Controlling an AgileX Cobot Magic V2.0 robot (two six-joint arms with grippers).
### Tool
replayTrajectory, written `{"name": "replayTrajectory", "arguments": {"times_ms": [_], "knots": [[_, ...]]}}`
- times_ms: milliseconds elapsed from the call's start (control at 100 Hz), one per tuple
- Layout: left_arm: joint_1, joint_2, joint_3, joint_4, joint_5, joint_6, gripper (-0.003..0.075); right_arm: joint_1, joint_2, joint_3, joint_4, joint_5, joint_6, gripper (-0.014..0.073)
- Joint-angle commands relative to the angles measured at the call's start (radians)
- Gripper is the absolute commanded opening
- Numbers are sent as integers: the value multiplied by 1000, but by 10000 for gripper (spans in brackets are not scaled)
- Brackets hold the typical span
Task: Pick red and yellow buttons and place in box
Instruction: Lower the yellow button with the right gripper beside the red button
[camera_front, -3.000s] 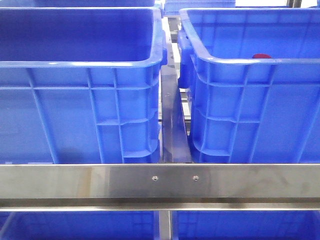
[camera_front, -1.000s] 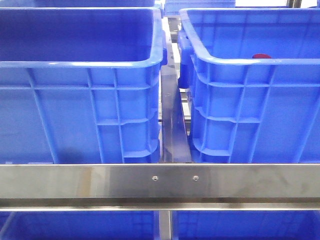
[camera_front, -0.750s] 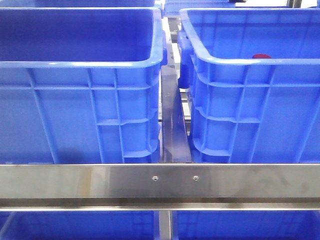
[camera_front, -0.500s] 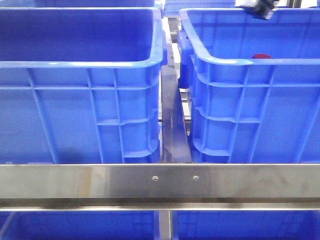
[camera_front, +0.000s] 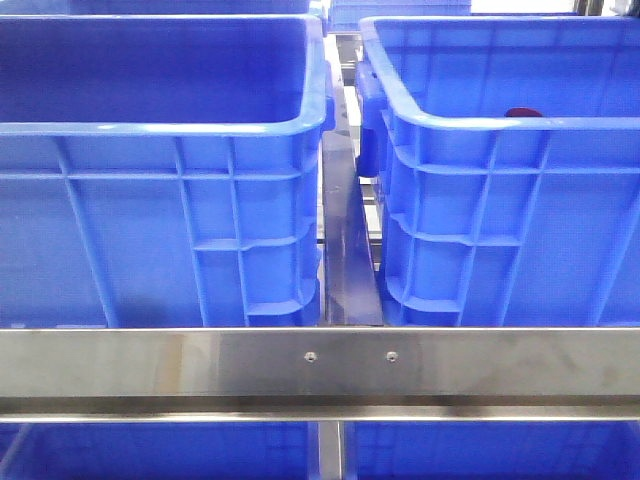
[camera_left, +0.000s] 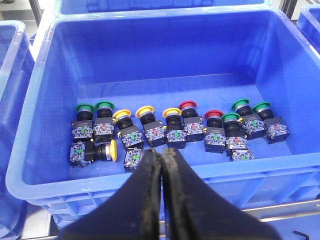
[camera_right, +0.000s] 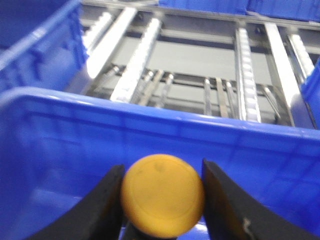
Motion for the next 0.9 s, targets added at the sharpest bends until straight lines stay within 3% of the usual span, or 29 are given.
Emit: {"name": "replayTrajectory", "arguments": {"times_ms": [0, 360, 890], "knots": [[3, 5, -24, -2, -77, -11, -19, -26, 47, -79, 107, 16, -41, 182], [3, 5, -24, -2, -77, -11, -19, -101, 323, -226, 106, 43, -47, 182], [3, 5, -24, -2, -90, -11, -19, -103, 527, -383, 106, 72, -47, 182]]}}
